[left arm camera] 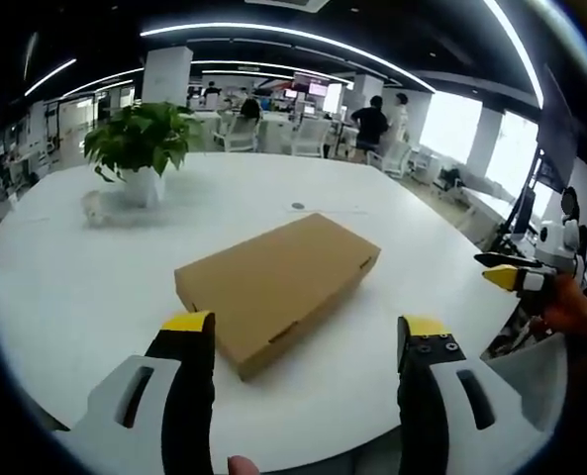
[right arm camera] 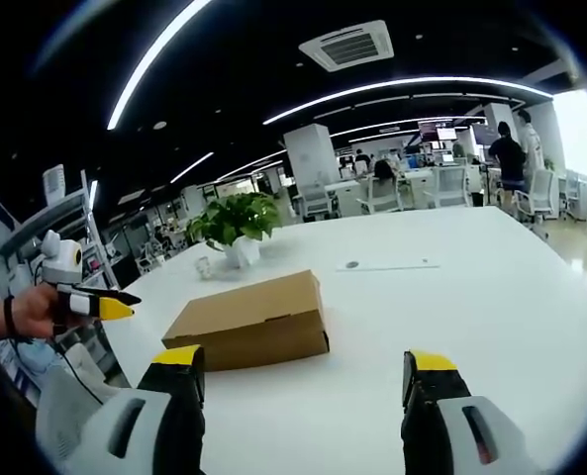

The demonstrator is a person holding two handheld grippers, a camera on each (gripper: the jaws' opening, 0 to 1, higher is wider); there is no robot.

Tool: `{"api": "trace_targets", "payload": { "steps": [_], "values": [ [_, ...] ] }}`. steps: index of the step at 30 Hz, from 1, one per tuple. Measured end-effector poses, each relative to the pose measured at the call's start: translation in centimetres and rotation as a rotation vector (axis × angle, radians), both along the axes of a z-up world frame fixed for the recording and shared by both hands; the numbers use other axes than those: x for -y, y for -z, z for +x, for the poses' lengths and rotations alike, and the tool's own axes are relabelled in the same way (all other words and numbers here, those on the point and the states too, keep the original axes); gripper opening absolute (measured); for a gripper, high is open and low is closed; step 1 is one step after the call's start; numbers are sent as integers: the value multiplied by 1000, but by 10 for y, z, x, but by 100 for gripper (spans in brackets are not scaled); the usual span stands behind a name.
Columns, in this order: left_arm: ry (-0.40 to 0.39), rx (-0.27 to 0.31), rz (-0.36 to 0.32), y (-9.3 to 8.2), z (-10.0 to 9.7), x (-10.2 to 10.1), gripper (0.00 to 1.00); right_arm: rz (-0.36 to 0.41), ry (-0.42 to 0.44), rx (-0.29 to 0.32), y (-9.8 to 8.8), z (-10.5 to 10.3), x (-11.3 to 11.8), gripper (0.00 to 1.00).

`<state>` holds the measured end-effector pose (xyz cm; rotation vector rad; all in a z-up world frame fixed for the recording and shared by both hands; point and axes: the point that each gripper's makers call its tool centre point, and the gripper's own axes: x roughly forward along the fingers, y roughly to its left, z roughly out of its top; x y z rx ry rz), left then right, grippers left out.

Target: Operate the shoe box by opening the lid, removing the specified soft item, and placing it in the target area until the item is outside and the box remains undamaged.

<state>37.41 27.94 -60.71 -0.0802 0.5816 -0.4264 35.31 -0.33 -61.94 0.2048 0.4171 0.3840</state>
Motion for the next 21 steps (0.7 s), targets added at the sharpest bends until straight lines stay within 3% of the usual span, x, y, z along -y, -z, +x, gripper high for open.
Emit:
{"api": "trace_targets", "payload": {
  "steps": [11,21],
  "values": [
    [-12,-12,5,5,-1,-4,74,1,-10,-6,3,1,-2,81],
    [-32,-28,10,15,-1,-14,73,21,-55,-22,9,12,-20,80]
  ]
}}
